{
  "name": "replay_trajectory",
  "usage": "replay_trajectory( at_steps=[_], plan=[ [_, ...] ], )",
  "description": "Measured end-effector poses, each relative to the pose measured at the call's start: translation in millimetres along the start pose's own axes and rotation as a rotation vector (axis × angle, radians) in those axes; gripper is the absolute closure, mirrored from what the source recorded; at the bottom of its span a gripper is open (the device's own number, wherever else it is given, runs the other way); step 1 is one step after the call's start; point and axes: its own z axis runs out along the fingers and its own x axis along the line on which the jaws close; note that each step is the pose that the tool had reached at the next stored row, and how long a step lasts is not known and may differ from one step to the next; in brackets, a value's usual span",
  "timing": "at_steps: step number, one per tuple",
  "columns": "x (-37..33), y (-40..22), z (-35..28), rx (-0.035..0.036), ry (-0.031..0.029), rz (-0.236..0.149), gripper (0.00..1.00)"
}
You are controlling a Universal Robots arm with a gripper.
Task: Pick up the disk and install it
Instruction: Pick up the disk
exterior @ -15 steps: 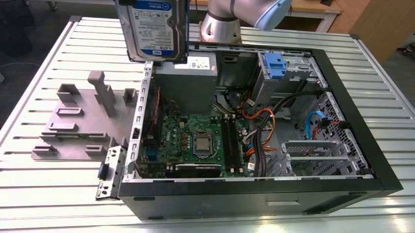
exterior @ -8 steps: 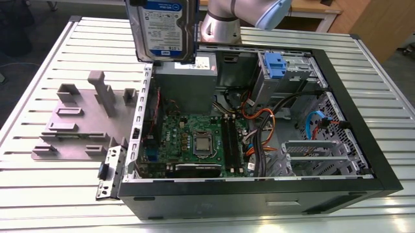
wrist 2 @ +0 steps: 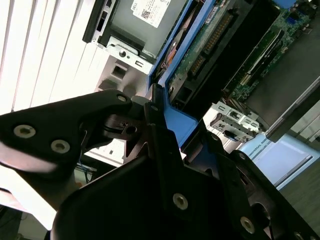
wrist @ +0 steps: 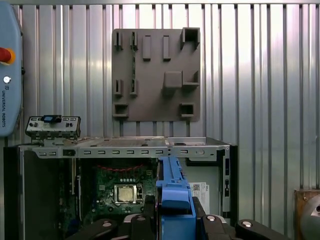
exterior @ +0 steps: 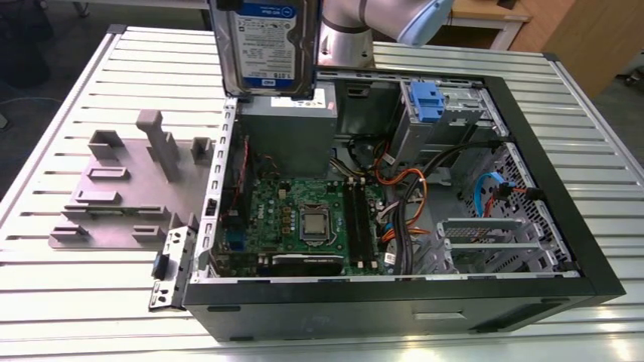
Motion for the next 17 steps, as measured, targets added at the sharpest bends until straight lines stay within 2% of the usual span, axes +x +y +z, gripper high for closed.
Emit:
replay_trajectory(
  at_steps=[17],
  plan=[
    [-0.7,-28.7,0.4,0.0,-0.0001,0.0,0.64]
  ],
)
